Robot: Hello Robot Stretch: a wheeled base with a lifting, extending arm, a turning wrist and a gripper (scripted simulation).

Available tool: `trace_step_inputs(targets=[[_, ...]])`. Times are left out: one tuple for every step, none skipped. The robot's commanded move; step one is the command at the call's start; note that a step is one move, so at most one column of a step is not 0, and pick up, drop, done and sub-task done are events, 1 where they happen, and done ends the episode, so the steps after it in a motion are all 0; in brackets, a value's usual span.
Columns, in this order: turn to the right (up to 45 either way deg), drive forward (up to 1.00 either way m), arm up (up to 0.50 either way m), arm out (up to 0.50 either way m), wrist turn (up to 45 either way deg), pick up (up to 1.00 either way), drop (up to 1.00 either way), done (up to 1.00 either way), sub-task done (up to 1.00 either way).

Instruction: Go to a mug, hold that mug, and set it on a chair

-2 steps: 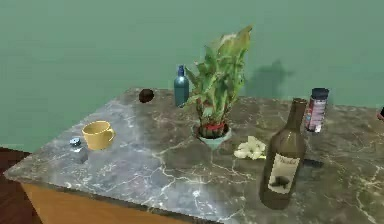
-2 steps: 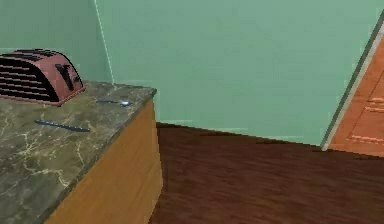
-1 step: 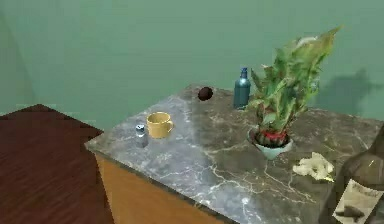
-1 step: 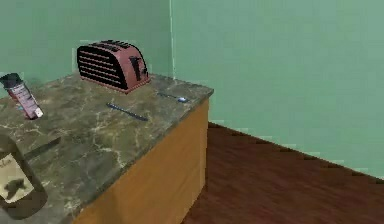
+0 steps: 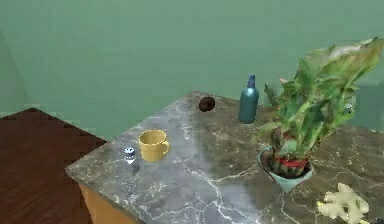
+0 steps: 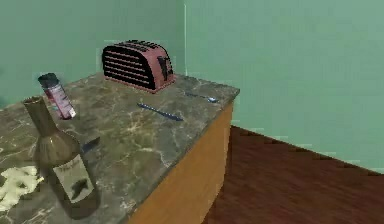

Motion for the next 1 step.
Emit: trace_step_inputs(targets=[[-45.0,0.00,0.00,0.00,0.0,0.00,0.00,0.00,0.00]])
